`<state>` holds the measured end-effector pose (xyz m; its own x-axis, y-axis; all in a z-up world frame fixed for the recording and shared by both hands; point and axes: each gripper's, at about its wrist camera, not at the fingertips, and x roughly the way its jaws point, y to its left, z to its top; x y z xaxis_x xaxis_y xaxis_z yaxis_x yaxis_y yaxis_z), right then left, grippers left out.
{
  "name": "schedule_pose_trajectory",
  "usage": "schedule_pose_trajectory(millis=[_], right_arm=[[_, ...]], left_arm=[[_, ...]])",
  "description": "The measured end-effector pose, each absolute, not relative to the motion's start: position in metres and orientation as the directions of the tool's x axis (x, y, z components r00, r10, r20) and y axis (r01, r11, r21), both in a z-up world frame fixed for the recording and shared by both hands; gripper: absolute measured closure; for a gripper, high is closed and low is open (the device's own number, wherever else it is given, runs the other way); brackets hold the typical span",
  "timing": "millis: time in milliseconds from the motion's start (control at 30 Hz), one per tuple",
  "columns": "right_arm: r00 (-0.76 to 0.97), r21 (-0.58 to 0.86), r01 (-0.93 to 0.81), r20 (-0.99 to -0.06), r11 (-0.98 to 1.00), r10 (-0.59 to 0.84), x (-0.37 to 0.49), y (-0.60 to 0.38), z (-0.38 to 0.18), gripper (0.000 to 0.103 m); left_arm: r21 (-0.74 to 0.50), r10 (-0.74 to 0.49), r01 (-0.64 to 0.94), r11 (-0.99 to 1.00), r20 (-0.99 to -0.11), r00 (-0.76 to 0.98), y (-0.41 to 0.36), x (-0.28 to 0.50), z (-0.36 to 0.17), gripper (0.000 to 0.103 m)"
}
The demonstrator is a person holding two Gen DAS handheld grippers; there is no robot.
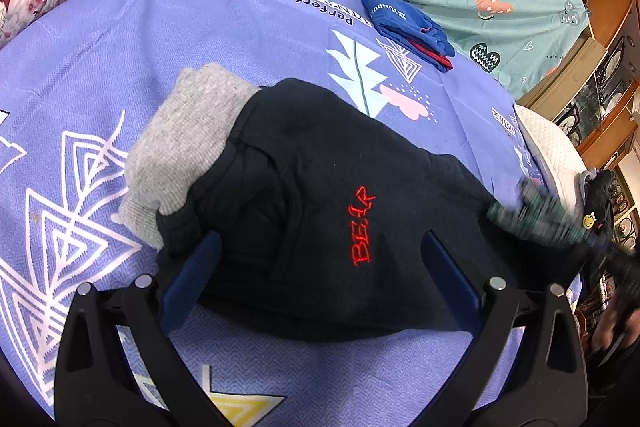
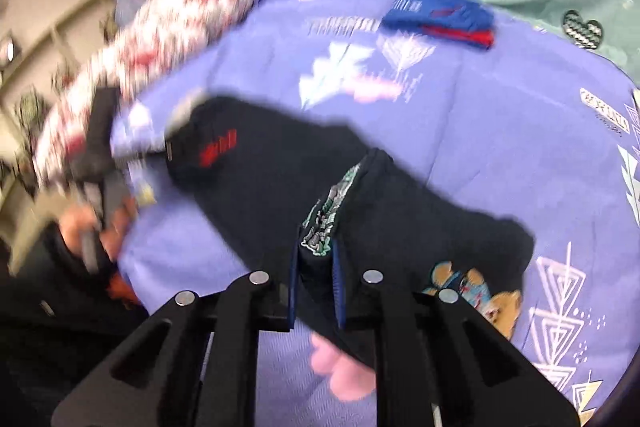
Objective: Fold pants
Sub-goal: 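Fold the leg hem over onto the pants with the right tool, then grasp the grey-lined waistband end with the left tool and lift it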
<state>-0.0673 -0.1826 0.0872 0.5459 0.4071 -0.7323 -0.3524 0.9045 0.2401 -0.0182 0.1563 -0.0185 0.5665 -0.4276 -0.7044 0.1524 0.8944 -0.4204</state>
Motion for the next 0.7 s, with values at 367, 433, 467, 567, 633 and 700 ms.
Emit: schedule_pose_trajectory(millis=[367, 433, 467, 567, 633, 700], right_arm=[[0.412, 0.216, -0.455, -0.809, 0.864, 0.420, -0.050, -0.107, 0.019, 0.060], [0.471, 0.243, -0.469, -0.745, 0.849, 0.473, -0.056, -0.119, 0.036, 0.048], [0.508, 0.252, -0.457, -0.713, 0.853, 0.483, -0.057, -0.130, 0.044, 0.045], [0.571, 0.342, -0.404, -0.631, 0.849, 0.526, -0.052, -0.167, 0.051, 0.028], [0.594, 0.399, -0.376, -0.590, 0.837, 0.548, -0.049, -0.188, 0.047, 0.025], [0.613, 0.427, -0.359, -0.563, 0.830, 0.555, -0.048, -0.204, 0.041, 0.024]], left_arm=[[-0.534, -0.509, 0.136, 0.834, -0.651, 0.564, 0.178, -0.037, -0.001, 0.002], [-0.560, -0.520, 0.115, 0.821, -0.647, 0.558, 0.189, -0.045, 0.008, 0.002], [-0.563, -0.509, 0.080, 0.822, -0.665, 0.546, 0.197, -0.047, 0.010, 0.002], [-0.627, -0.526, -0.050, 0.778, -0.692, 0.495, 0.222, -0.042, -0.004, 0.002], [-0.637, -0.518, -0.115, 0.762, -0.707, 0.482, 0.228, -0.036, -0.015, 0.002], [-0.649, -0.529, -0.127, 0.750, -0.704, 0.474, 0.224, -0.023, -0.022, 0.002]])
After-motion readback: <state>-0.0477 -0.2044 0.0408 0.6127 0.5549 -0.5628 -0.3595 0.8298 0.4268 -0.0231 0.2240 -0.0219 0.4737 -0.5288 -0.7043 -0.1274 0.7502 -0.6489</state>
